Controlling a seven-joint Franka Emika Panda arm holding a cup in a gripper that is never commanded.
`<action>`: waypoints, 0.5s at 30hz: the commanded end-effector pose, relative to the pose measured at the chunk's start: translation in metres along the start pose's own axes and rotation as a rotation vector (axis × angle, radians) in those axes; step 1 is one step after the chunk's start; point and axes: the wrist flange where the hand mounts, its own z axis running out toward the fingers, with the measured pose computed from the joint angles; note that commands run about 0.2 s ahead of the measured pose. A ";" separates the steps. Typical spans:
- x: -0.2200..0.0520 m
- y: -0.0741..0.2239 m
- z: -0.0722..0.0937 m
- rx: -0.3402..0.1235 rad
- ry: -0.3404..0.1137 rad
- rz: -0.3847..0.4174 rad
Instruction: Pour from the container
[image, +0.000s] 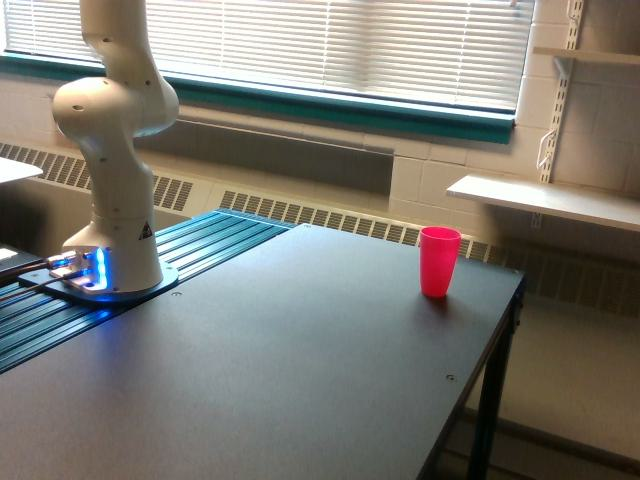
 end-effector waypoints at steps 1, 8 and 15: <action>-0.064 -0.010 0.010 -0.069 -0.173 0.081; -0.107 0.000 0.008 -0.216 -0.247 -0.082; -0.178 0.006 0.017 -0.337 -0.415 -0.067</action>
